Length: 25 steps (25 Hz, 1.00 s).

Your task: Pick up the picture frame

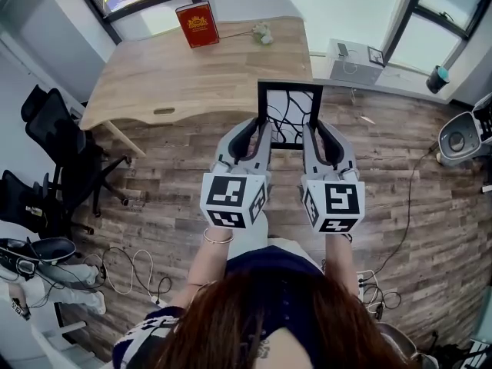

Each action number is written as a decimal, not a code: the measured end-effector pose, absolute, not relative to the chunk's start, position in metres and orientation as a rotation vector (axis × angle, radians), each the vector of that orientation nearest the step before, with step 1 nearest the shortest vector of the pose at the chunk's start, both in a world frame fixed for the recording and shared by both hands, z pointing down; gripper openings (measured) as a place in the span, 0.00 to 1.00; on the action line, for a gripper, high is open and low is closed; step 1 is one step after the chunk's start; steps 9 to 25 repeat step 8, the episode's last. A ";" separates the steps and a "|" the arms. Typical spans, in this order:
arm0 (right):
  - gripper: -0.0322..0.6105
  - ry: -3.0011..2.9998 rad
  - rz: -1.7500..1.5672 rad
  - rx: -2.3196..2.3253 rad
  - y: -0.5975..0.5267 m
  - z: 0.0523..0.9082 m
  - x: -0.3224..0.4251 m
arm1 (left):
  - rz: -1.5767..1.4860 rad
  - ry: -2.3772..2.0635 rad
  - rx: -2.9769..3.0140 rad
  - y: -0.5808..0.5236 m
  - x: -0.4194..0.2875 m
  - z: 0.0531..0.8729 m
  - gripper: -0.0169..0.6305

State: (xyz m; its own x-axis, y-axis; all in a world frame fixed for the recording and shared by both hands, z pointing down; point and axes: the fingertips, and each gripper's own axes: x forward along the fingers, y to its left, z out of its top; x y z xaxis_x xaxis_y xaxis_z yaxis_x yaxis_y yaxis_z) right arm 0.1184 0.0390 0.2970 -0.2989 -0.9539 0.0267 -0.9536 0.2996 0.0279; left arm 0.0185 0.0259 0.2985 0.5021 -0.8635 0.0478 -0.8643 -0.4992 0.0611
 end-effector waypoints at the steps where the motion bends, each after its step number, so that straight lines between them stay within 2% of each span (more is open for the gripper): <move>1: 0.16 -2.502 -0.011 1.837 0.040 0.297 0.118 | 0.017 -1.530 2.656 0.027 0.018 0.298 0.16; 25: 0.16 -2.503 -0.020 1.836 0.044 0.298 0.111 | 0.008 -1.532 2.652 0.031 0.011 0.300 0.16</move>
